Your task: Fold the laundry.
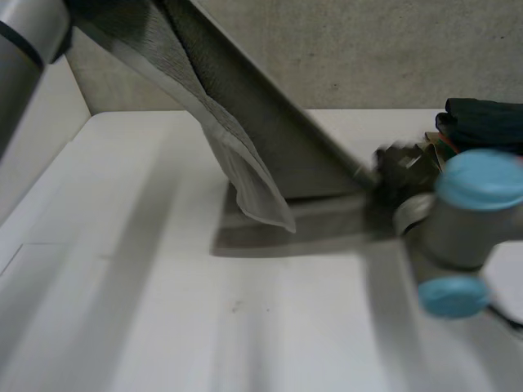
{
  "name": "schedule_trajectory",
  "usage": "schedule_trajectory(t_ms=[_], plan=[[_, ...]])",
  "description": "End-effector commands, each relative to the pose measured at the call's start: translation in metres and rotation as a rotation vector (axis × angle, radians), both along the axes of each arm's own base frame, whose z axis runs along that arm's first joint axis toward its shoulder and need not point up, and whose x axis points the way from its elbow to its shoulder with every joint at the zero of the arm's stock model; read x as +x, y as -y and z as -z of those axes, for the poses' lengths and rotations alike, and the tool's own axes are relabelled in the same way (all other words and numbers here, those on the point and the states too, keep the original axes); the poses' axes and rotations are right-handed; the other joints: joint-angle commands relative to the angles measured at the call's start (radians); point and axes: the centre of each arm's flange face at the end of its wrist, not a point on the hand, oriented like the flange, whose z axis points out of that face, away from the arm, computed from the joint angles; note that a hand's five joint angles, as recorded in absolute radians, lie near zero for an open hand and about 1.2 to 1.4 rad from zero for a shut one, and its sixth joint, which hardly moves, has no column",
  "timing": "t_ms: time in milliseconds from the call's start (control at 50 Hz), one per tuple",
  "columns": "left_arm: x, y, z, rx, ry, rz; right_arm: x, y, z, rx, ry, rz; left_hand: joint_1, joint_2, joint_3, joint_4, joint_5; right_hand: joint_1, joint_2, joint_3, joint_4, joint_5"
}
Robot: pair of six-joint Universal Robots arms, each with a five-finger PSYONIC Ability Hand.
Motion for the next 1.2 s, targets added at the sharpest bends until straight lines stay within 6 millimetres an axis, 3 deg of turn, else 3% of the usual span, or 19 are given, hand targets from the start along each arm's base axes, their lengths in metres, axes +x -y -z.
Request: schedule_trajectory(t_ms=[20, 140, 240, 320, 420, 520, 600, 660, 700, 720, 760, 820, 860, 920, 980, 1060, 1080, 1100, 1200], plan=[[0.049, 0.027, 0.001, 0.052, 0.02, -0.157, -0.062, 0.013, -0.092, -0.206, -0.298, -0.023, 0.238, 0.199, 0.204, 0.195, 0.24, 0.258, 0.215, 0.209, 0.2, 0.237], [0.066, 0.033, 0.016, 0.155, 0.075, -0.179, -0.07, -0.005, -0.136, -0.175, -0.395, -0.061, 0.238, 0.199, 0.204, 0.195, 0.24, 0.258, 0.215, 0.209, 0.2, 0.237], [0.072, 0.035, 0.045, 0.29, 0.141, -0.148, -0.075, -0.027, -0.169, -0.123, -0.421, -0.124, 0.238, 0.199, 0.204, 0.195, 0.24, 0.258, 0.215, 0.209, 0.2, 0.237], [0.074, 0.039, 0.081, 0.421, 0.186, -0.13, -0.075, -0.025, -0.167, -0.081, -0.444, -0.158, 0.238, 0.199, 0.204, 0.195, 0.24, 0.258, 0.215, 0.209, 0.2, 0.237], [0.072, 0.062, 0.138, 0.544, 0.277, -0.134, -0.069, -0.005, -0.132, 0.027, -0.482, -0.191, 0.238, 0.199, 0.204, 0.195, 0.24, 0.258, 0.215, 0.209, 0.2, 0.237], [0.065, 0.091, 0.166, 0.499, 0.396, -0.146, -0.055, 0.013, -0.109, 0.063, -0.518, -0.206, 0.238, 0.199, 0.204, 0.195, 0.24, 0.258, 0.215, 0.209, 0.2, 0.237], [0.055, 0.125, 0.151, 0.321, 0.398, -0.176, -0.042, 0.042, -0.115, -0.034, -0.496, -0.131, 0.238, 0.199, 0.204, 0.195, 0.24, 0.258, 0.215, 0.209, 0.2, 0.237], [0.044, 0.148, 0.109, 0.085, 0.309, -0.211, -0.03, 0.067, -0.143, -0.236, -0.356, -0.031, 0.238, 0.199, 0.204, 0.195, 0.24, 0.258, 0.215, 0.209, 0.2, 0.237], [0.039, 0.153, 0.082, -0.052, 0.24, -0.221, -0.028, 0.082, -0.179, -0.456, -0.179, 0.034, 0.238, 0.199, 0.204, 0.195, 0.24, 0.258, 0.215, 0.209, 0.2, 0.237], [0.037, 0.156, 0.059, -0.172, 0.161, -0.227, -0.028, 0.083, -0.187, -0.507, -0.133, 0.042, 0.238, 0.199, 0.204, 0.195, 0.24, 0.258, 0.215, 0.209, 0.2, 0.237], [0.037, 0.157, 0.042, -0.259, 0.077, -0.227, -0.029, 0.087, -0.212, -0.671, -0.012, 0.061, 0.238, 0.199, 0.204, 0.195, 0.24, 0.258, 0.215, 0.209, 0.2, 0.237], [0.041, 0.157, 0.021, -0.371, -0.053, -0.223, -0.026, 0.087, -0.221, -0.749, 0.015, 0.063, 0.238, 0.199, 0.204, 0.195, 0.24, 0.258, 0.215, 0.209, 0.2, 0.237], [0.041, 0.157, 0.023, -0.36, -0.078, -0.219, -0.025, 0.09, -0.217, -0.753, 0.016, 0.061, 0.238, 0.199, 0.204, 0.195, 0.24, 0.258, 0.215, 0.209, 0.2, 0.237], [0.046, 0.161, 0.042, -0.272, -0.063, -0.234, -0.022, 0.095, -0.203, -0.718, 0.008, 0.054, 0.238, 0.199, 0.204, 0.195, 0.24, 0.258, 0.215, 0.209, 0.2, 0.237], [0.046, 0.162, 0.073, -0.158, -0.027, -0.238, -0.02, 0.099, -0.184, -0.658, -0.01, 0.044, 0.238, 0.199, 0.204, 0.195, 0.24, 0.258, 0.215, 0.209, 0.2, 0.237], [0.047, 0.158, 0.117, -0.019, 0.021, -0.233, -0.016, 0.102, -0.145, -0.507, -0.06, 0.0, 0.238, 0.199, 0.204, 0.195, 0.24, 0.258, 0.215, 0.209, 0.2, 0.237], [0.047, 0.156, 0.126, 0.009, 0.031, -0.232, -0.014, 0.103, -0.123, -0.427, -0.082, -0.029, 0.238, 0.199, 0.204, 0.195, 0.24, 0.258, 0.215, 0.209, 0.2, 0.237], [0.048, 0.151, 0.145, 0.065, 0.051, -0.227, -0.014, 0.103, -0.113, -0.389, -0.092, -0.041, 0.238, 0.199, 0.204, 0.195, 0.24, 0.258, 0.215, 0.209, 0.2, 0.237], [0.05, 0.132, 0.201, 0.228, 0.111, -0.207, -0.011, 0.094, -0.049, -0.16, -0.161, -0.12, 0.238, 0.199, 0.204, 0.195, 0.24, 0.258, 0.215, 0.209, 0.2, 0.237]])
